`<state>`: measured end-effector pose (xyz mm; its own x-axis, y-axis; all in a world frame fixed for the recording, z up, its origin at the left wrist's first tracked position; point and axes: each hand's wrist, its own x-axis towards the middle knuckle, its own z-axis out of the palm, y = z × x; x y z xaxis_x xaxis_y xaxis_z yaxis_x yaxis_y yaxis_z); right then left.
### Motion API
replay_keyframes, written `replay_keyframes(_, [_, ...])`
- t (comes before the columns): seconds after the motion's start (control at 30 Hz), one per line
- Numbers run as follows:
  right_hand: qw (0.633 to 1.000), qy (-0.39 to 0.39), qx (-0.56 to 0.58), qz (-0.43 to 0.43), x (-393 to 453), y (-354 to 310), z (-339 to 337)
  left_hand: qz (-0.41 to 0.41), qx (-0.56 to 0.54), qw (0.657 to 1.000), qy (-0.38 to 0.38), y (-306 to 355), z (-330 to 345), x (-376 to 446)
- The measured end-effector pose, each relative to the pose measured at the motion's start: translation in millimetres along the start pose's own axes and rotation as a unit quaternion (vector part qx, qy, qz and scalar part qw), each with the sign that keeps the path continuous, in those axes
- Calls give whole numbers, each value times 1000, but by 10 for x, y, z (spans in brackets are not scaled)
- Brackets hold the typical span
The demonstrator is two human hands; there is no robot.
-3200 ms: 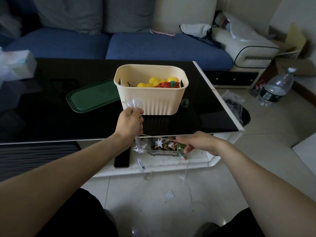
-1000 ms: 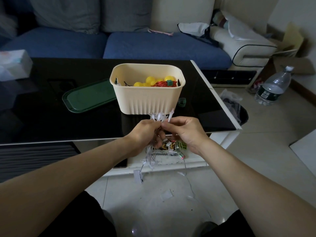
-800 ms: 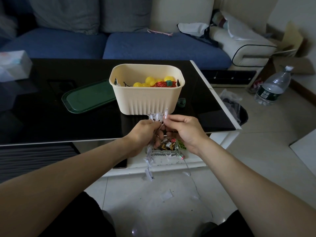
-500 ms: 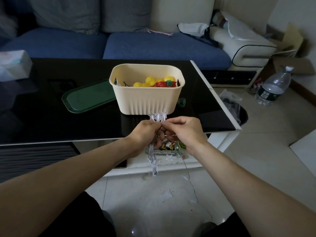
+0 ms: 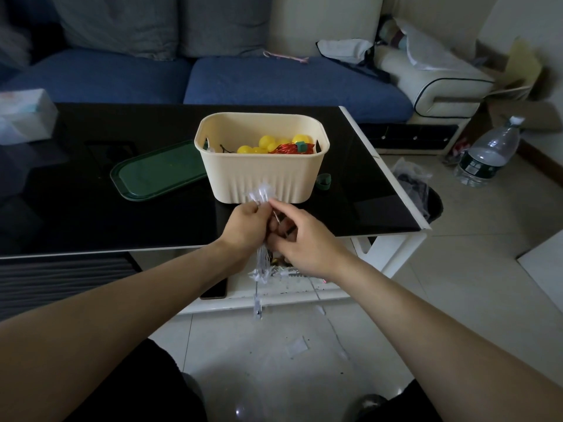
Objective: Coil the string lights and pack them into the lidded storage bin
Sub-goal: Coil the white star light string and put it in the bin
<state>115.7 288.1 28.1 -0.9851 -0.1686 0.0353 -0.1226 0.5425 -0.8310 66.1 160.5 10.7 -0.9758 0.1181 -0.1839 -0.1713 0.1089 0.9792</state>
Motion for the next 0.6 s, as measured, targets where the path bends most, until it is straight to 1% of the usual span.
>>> replay_keyframes(0.07, [1000, -18, 21, -8, -14, 16, 17, 5, -13, 1000, 14, 32, -19, 15])
replay_keyframes(0.17, [999, 28, 13, 34, 19, 73, -5, 11, -54, 998, 36, 68, -26, 24])
replay_keyframes(0.23, [998, 28, -17, 58, 54, 139, -40, 14, -68, 996, 60, 108, -35, 29])
replay_keyframes(0.27, [997, 22, -21, 66, 68, 180, -60, 11, -88, 994, 66, 136, -42, 29])
replay_keyframes(0.33, [996, 9, -17, 83, 72, 234, -94, -11, -166, 984, 59, 196, -65, 36])
replay_keyframes(0.4, [995, -13, -20, 95, 81, 289, -124, -41, -244, 968, 40, 246, -117, 45])
replay_keyframes(0.47, [991, -57, 0, 122, 82, 331, -130, -59, -300, 952, 23, 269, -178, 60])
replay_keyframes(0.53, [978, -104, 82, 162, 78, 360, -123, -65, -320, 945, 11, 260, -220, 70])
replay_keyframes(0.57, [971, -122, 109, 175, 74, 359, -123, -66, -313, 947, 10, 246, -229, 76])
replay_keyframes(0.6, [967, -137, 111, 182, 74, 368, -127, -65, -301, 951, 12, 231, -233, 81])
